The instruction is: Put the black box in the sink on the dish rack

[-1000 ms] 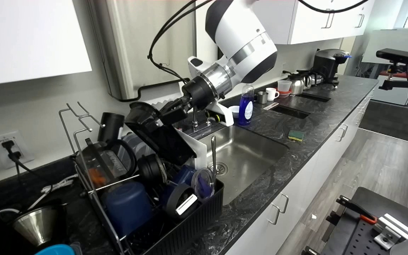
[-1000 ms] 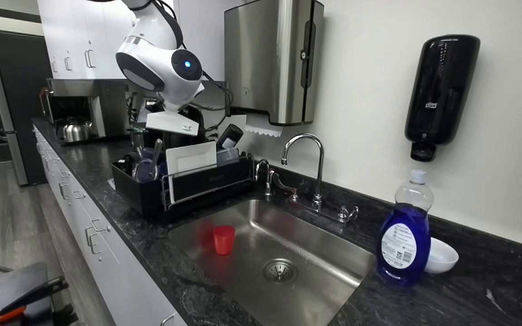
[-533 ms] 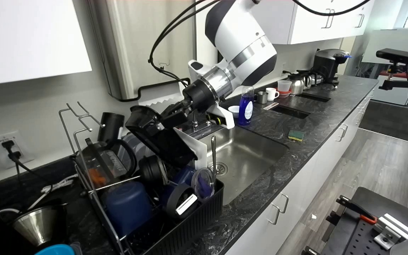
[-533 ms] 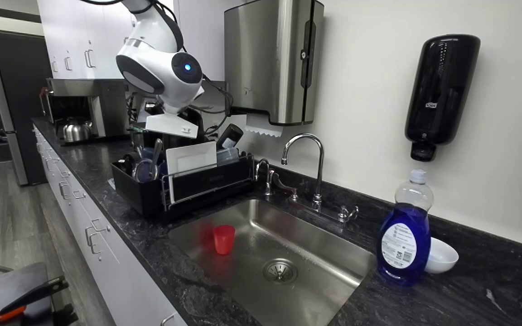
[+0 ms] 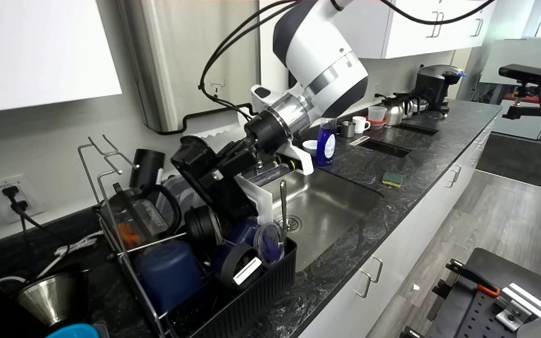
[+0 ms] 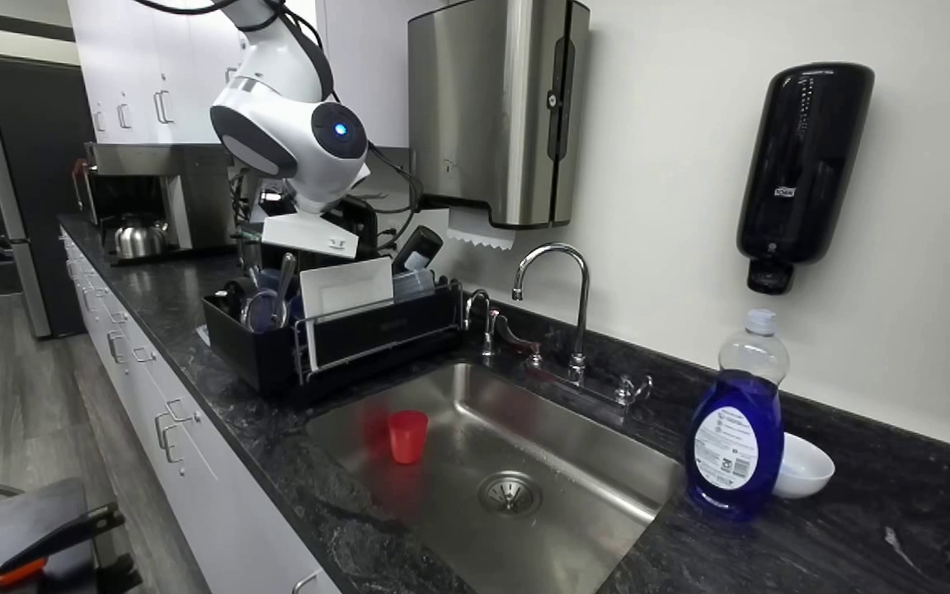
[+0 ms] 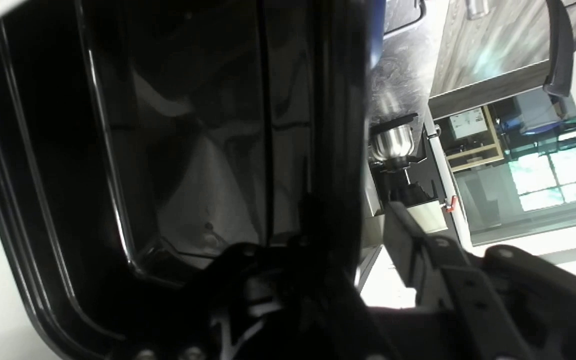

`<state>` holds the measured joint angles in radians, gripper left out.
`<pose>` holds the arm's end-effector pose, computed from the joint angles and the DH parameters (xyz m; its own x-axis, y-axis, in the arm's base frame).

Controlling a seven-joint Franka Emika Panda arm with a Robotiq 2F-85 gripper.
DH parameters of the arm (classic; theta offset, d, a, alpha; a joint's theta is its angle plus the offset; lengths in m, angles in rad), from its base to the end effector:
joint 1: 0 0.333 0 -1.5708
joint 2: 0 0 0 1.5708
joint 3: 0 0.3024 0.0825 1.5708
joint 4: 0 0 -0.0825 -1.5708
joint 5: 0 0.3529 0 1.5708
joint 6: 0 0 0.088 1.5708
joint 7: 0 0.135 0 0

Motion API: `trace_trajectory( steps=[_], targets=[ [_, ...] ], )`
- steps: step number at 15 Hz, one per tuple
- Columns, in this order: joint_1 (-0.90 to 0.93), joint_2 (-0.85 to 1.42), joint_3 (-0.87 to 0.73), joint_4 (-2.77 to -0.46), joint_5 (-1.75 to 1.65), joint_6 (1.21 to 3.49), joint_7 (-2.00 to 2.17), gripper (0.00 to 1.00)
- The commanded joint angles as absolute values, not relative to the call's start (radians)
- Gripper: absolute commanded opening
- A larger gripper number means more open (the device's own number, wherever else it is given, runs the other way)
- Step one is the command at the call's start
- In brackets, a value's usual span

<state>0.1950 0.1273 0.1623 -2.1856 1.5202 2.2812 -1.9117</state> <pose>0.4986 0.2332 0.3403 0.3265 0.3857 0.8629 0.9316 -0.2856 -0.2248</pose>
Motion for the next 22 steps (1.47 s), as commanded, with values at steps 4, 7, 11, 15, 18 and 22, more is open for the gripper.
trace_trajectory(
  steps=[4, 7, 11, 15, 18, 22],
  targets=[
    [0.183, 0.107, 0.155, -2.203, 1.483, 2.257, -1.941, 0.91],
    [0.178, 0.088, 0.146, -2.210, 1.449, 2.262, -1.951, 1.00],
    [0.165, 0.058, 0.134, -2.216, 1.403, 2.265, -1.955, 1.00],
    [0.148, 0.036, 0.121, -2.226, 1.374, 2.270, -1.960, 1.00],
    [0.132, 0.030, 0.108, -2.231, 1.361, 2.285, -1.960, 1.00],
    [0.109, 0.036, 0.086, -2.228, 1.335, 2.311, -1.950, 1.00]
  ],
)
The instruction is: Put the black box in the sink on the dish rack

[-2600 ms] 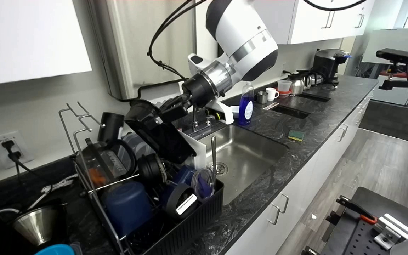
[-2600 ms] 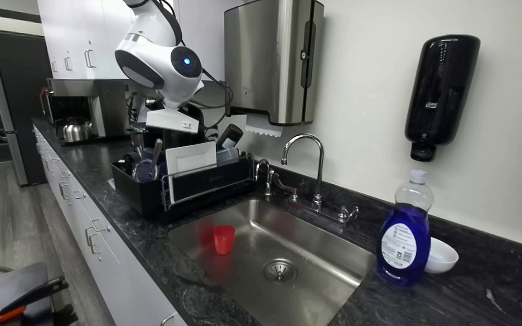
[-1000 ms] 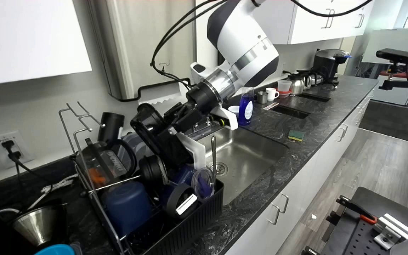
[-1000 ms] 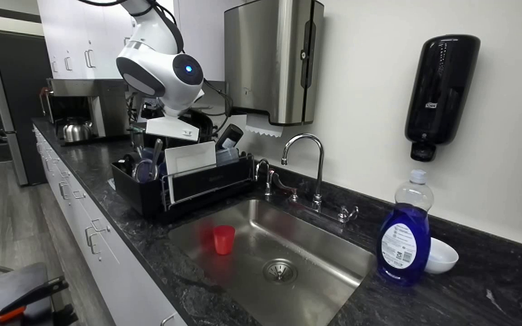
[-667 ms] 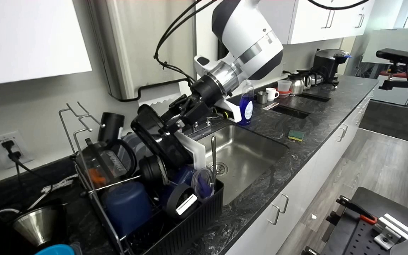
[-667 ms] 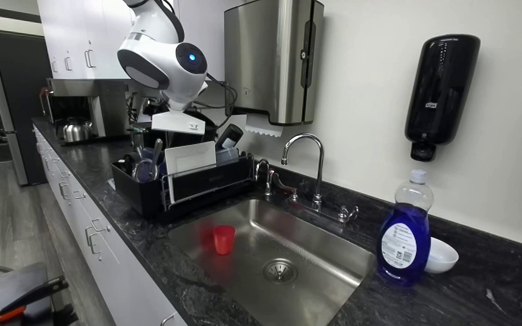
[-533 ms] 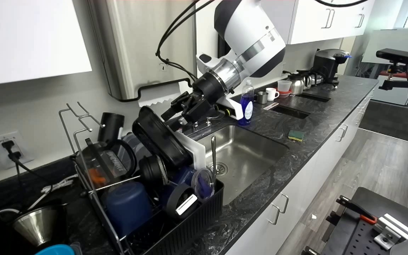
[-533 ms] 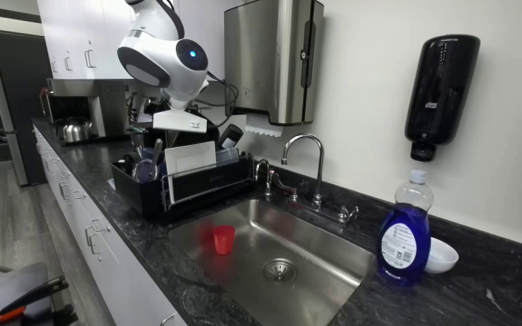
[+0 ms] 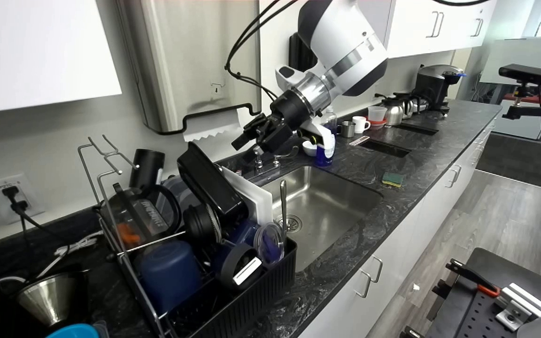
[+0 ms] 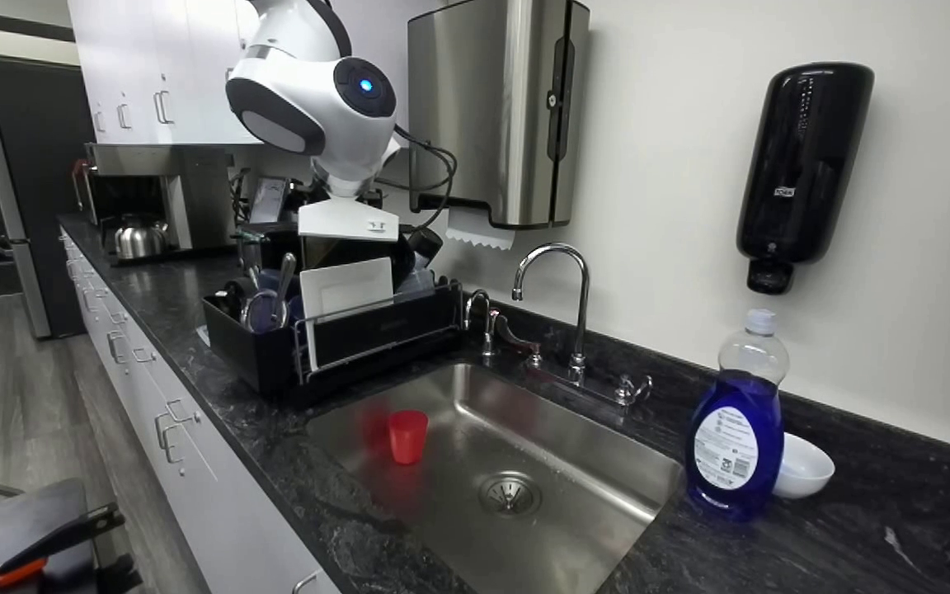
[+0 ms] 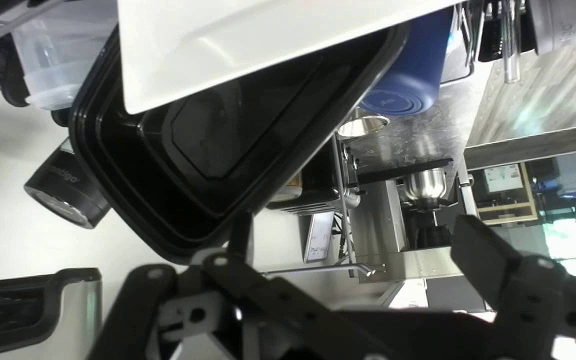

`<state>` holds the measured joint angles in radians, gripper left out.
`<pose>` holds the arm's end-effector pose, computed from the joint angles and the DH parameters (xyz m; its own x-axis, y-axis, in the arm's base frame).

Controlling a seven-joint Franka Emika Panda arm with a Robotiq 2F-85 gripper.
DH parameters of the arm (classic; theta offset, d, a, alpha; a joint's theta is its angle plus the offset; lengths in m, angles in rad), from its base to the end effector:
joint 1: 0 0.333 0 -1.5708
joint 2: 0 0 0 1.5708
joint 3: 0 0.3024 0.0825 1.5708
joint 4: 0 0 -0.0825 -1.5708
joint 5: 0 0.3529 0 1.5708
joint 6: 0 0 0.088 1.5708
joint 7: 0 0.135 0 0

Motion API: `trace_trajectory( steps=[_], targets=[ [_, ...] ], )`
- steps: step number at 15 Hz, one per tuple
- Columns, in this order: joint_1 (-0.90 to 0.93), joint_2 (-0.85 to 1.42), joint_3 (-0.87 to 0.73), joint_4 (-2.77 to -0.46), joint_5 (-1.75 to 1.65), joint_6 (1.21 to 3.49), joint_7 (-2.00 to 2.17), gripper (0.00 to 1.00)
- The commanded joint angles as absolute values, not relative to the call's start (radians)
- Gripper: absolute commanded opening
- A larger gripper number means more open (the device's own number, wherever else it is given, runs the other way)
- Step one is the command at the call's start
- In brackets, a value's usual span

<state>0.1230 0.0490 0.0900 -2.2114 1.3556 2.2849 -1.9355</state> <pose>0.5142 0.1554 0.3645 0.2435 0.4865 0.8391 0.9404 -0.3300 -0.0817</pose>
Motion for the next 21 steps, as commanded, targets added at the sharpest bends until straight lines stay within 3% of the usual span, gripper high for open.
trace_trajectory(
  steps=[1, 11, 21],
  targets=[
    [0.103, 0.037, 0.080, -2.227, 1.331, 2.320, -1.945, 1.00],
    [0.081, 0.054, 0.056, -2.242, 1.307, 2.513, -1.852, 1.00],
    [0.093, 0.133, 0.029, -2.286, 1.079, 2.811, -1.433, 1.00]
  ],
)
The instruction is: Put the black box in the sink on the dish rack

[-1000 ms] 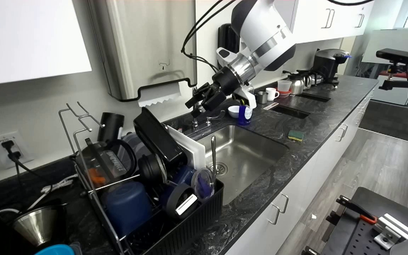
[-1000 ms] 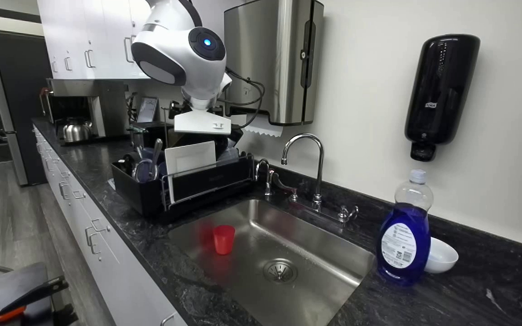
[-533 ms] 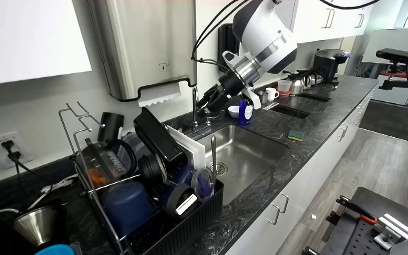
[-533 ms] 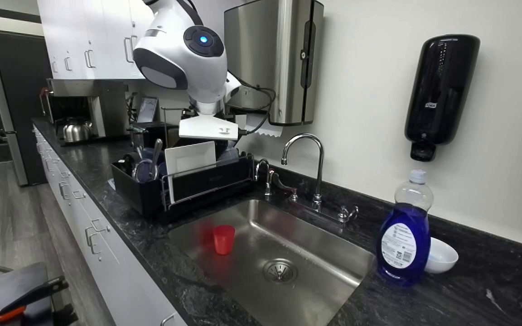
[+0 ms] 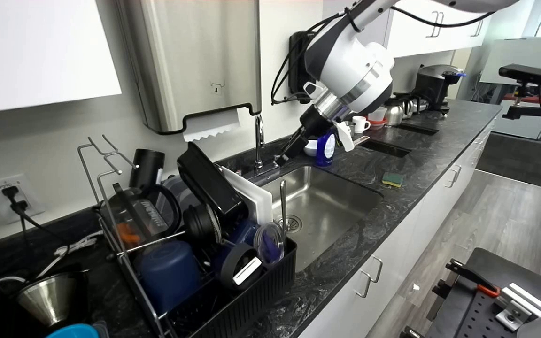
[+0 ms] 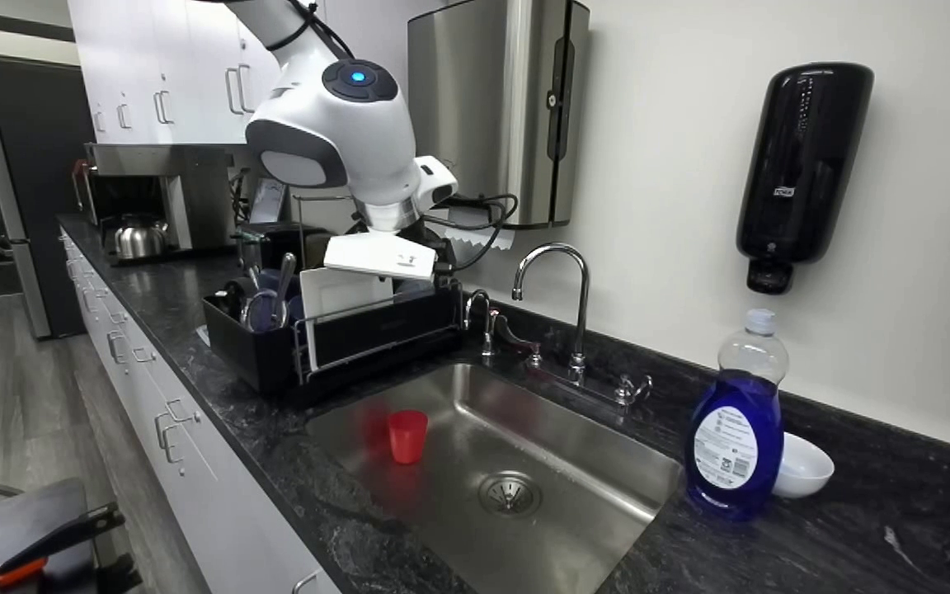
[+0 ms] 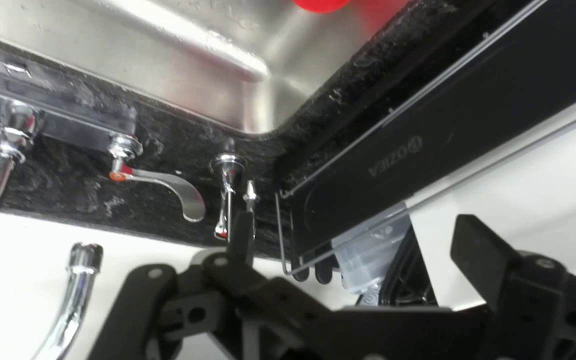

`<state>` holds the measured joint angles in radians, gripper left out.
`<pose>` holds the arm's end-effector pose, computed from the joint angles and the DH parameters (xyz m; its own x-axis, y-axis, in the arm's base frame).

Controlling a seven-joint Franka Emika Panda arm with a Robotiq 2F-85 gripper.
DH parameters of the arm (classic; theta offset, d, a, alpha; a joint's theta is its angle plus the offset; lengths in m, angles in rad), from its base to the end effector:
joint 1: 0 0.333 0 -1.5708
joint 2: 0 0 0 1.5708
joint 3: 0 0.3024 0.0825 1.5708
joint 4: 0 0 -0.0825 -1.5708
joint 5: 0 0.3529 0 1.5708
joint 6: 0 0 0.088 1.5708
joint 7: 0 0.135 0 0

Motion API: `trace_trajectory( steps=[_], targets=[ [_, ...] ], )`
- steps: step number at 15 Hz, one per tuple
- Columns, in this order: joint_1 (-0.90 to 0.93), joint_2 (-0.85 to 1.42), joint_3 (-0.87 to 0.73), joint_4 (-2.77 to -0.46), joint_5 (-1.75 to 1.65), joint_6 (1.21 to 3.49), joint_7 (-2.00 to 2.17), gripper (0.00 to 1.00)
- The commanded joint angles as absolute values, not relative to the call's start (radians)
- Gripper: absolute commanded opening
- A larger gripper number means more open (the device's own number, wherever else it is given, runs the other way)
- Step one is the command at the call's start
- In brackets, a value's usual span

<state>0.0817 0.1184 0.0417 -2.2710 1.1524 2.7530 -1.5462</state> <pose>0.5355 0.0385 0.3150 0.6280 0.4629 0.6256 0.6180 -0.7852 -0.0393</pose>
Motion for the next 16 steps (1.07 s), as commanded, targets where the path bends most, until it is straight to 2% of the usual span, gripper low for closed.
trace_trajectory(
  steps=[1, 8, 15, 16],
  targets=[
    [0.093, 0.142, 0.022, -2.290, 1.048, 2.823, -1.390, 1.00],
    [0.119, 0.225, -0.068, -2.299, 0.755, 2.900, -1.030, 1.00],
    [0.204, 0.255, -0.241, -2.287, 0.394, 2.866, -0.634, 1.00],
    [0.105, 0.247, -0.155, -2.290, 0.262, 2.868, -0.520, 1.00]
  ],
)
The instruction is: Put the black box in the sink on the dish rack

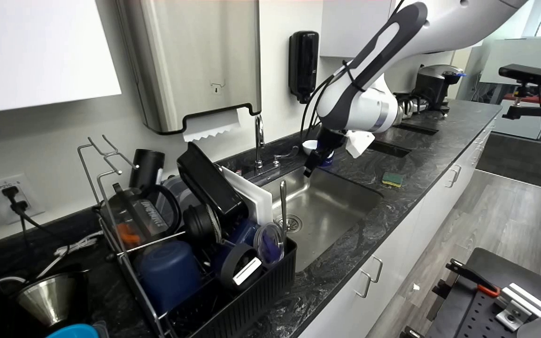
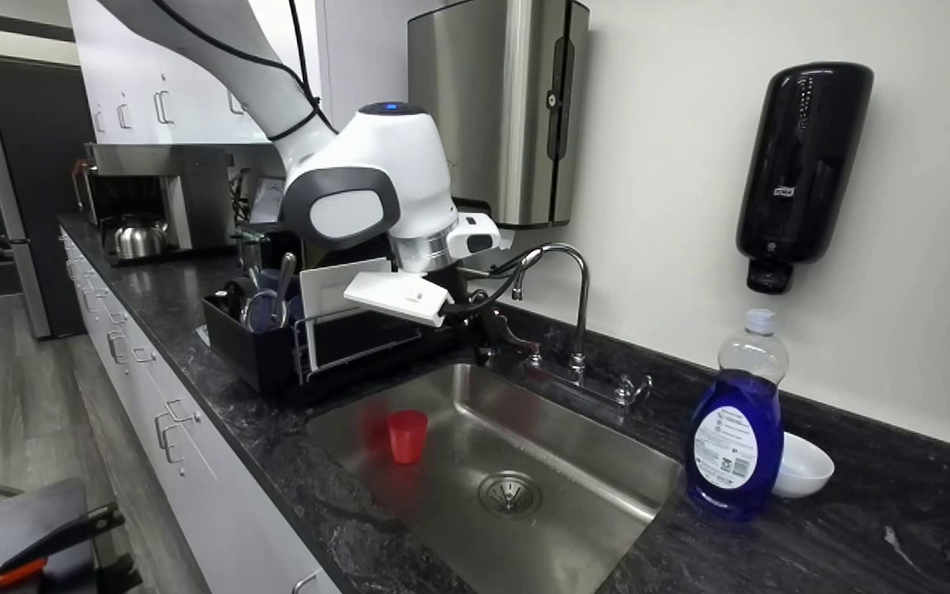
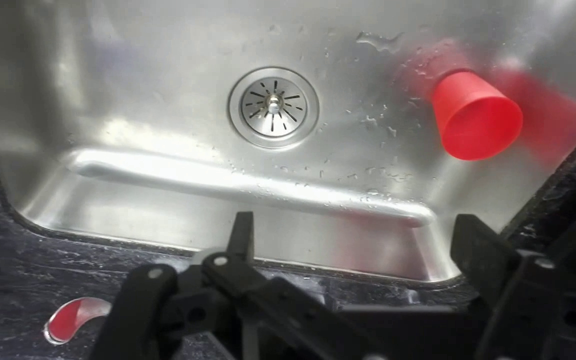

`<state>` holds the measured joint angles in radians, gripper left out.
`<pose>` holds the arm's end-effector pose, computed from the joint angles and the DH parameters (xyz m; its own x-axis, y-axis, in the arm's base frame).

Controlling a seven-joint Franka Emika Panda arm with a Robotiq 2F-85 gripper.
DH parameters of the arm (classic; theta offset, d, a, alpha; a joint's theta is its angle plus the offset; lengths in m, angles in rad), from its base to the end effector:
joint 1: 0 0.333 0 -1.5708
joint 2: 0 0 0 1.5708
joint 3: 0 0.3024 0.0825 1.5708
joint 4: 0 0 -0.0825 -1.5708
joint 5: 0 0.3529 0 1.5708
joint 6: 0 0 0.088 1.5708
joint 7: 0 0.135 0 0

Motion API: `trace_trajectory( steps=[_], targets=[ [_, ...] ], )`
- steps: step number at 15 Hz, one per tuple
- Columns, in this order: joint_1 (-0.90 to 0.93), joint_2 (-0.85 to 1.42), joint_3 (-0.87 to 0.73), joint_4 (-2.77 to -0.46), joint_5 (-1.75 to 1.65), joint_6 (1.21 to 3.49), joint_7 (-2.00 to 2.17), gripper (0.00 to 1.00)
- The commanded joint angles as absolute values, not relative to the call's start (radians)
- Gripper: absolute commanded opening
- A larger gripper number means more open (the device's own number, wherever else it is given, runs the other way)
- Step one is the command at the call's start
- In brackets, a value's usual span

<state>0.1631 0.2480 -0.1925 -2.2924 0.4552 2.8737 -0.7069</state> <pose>0.5446 -0.0378 0.2634 0.8971 0.2570 0.3593 0.2628 -0.9643 0.0336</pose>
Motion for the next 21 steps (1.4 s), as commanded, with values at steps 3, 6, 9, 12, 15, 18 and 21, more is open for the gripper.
trace_trajectory(
  steps=[3, 6, 9, 12, 15, 18, 21],
  targets=[
    [0.097, 0.236, -0.168, -2.273, 0.038, 2.821, -0.322, 1.00],
    [0.083, 0.212, -0.154, -2.247, -0.098, 2.713, -0.218, 1.00],
    [0.064, 0.190, -0.115, -2.215, -0.129, 2.581, -0.208, 1.00],
    [0.045, 0.173, -0.079, -2.184, -0.113, 2.456, -0.235, 1.00],
    [0.032, 0.161, -0.063, -2.164, -0.109, 2.377, -0.247, 1.00],
    [0.017, 0.152, -0.055, -2.152, -0.102, 2.329, -0.267, 1.00],
    [0.006, 0.149, -0.050, -2.149, -0.091, 2.304, -0.285, 1.00]
  ],
)
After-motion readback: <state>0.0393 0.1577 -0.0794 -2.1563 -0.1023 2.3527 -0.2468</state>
